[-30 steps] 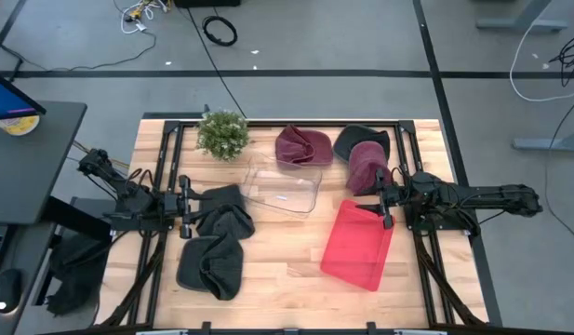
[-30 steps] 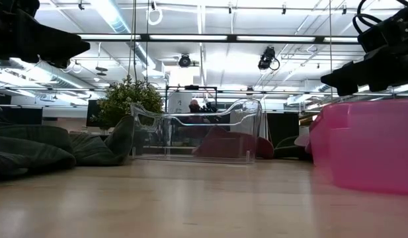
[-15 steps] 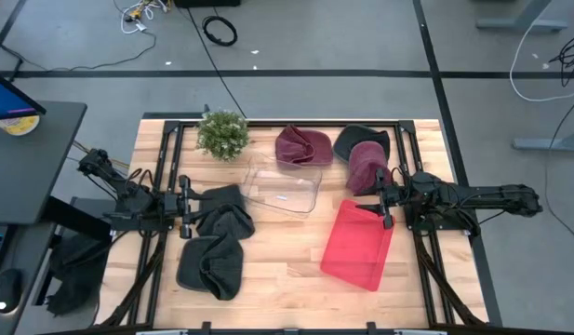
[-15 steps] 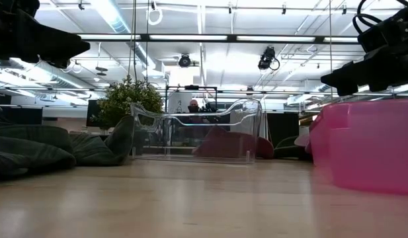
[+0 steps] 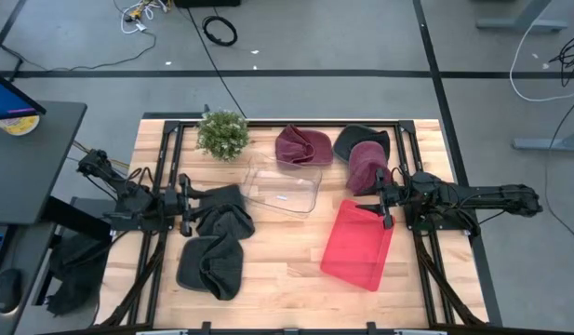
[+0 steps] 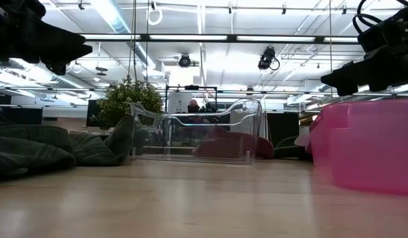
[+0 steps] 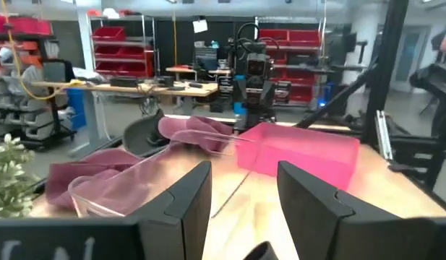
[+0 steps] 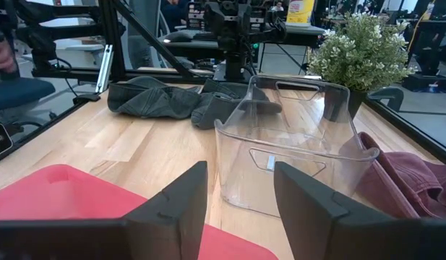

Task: Pick & Place hat
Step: Put the right red cap into the red bin

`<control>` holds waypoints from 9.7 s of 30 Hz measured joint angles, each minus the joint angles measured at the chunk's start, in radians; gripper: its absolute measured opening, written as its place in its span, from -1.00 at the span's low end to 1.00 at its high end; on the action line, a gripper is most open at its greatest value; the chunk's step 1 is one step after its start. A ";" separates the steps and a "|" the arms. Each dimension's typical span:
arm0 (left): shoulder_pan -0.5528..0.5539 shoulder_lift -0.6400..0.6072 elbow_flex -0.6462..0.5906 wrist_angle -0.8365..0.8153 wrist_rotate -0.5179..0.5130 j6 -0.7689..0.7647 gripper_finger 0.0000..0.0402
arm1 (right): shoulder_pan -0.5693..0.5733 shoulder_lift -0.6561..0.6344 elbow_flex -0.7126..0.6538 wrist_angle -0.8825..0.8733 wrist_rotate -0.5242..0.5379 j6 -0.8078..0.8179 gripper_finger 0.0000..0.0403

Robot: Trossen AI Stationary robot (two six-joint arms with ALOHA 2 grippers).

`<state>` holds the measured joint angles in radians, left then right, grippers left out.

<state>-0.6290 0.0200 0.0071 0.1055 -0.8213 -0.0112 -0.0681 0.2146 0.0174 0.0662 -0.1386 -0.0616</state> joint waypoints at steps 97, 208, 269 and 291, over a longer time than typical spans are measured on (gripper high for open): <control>0.202 0.576 0.775 0.337 -0.478 0.597 0.14 | -0.019 0.666 0.760 0.256 0.437 0.373 0.23; 0.548 0.807 0.798 -0.350 0.295 -0.553 0.32 | -0.718 1.038 0.620 -1.046 0.173 0.524 0.00; 0.610 1.113 0.798 0.570 0.195 0.075 0.33 | -0.104 1.290 1.195 0.141 0.138 0.962 -1.00; 0.638 1.113 0.798 0.587 0.296 0.014 0.08 | -0.096 1.295 1.195 0.138 0.139 0.943 -1.00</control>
<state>0.0093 1.1329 0.8047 0.6922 -0.5255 0.0029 -0.1641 1.5100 1.2121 0.2042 -0.0001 0.8818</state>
